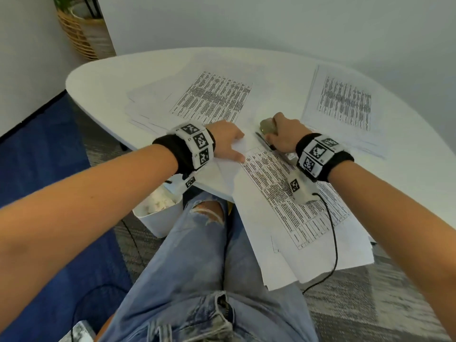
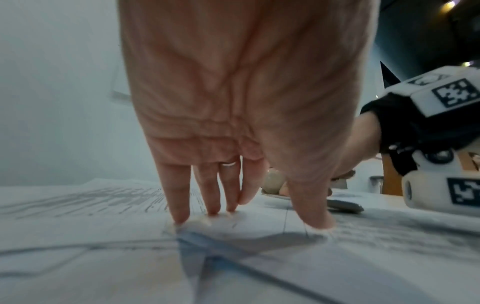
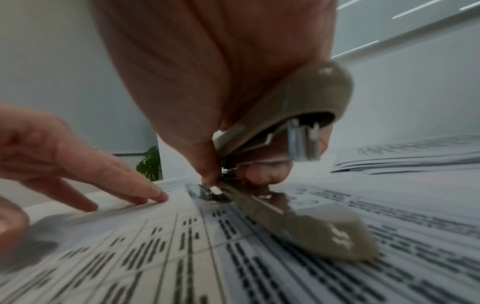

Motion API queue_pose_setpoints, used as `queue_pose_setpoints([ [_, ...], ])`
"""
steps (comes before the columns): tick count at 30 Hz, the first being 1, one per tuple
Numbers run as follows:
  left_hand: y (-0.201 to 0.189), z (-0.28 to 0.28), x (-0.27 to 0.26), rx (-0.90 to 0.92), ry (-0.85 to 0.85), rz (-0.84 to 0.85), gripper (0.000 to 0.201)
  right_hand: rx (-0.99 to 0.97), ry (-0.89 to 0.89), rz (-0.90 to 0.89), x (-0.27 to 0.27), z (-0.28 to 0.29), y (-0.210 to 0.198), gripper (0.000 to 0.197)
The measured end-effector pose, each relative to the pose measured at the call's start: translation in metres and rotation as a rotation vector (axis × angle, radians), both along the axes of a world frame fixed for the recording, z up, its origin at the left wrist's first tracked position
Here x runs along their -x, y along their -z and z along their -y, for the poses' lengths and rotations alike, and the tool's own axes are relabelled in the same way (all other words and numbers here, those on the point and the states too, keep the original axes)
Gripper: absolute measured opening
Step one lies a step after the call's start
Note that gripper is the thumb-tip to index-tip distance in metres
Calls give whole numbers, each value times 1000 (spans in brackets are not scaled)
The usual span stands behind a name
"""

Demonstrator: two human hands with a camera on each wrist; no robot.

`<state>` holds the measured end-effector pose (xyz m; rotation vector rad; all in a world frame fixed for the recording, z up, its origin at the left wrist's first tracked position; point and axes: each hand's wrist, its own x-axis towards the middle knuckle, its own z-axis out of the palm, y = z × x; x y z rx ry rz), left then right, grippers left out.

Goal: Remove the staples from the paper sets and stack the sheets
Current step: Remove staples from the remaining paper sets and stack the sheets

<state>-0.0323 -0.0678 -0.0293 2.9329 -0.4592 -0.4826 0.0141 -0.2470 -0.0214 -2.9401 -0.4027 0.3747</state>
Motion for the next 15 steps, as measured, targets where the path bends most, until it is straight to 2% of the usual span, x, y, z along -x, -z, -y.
queue_pose_setpoints([
  [3,8,-2,5,-105,21,18,83,45,-52,-13,10,-5,3,45],
  [10,12,0,17,-153,-35,32,75,88,-106,23,17,-20,8,37],
  [15,15,0,22,-157,-45,28,78,121,-159,67,22,-20,6,35],
])
